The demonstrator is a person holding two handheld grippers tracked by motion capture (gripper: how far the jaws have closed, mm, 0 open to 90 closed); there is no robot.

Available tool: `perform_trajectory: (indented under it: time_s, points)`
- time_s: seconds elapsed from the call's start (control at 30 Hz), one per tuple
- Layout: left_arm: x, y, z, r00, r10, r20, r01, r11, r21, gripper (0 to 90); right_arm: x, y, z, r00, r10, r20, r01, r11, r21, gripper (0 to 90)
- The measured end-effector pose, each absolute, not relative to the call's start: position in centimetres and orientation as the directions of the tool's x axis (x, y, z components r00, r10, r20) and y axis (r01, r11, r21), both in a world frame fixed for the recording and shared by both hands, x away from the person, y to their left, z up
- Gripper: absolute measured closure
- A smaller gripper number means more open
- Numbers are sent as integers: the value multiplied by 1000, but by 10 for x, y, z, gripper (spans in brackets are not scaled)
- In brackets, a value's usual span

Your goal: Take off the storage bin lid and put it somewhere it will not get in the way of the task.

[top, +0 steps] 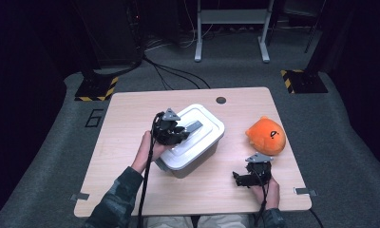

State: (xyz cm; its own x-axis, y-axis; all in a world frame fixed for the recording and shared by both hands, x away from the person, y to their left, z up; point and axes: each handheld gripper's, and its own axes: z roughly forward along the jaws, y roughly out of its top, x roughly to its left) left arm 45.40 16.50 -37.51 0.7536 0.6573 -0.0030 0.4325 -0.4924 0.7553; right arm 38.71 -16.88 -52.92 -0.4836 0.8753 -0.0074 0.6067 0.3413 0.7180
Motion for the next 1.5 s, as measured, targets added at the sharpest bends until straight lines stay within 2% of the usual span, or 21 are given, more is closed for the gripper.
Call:
perform_trajectory:
  time_s: [1.5]
  points:
    - [456, 223, -349, 667, 745, 12, 448, -414, 792, 663, 387, -169, -529, -477, 879, -5, 610, 335, 718, 14]
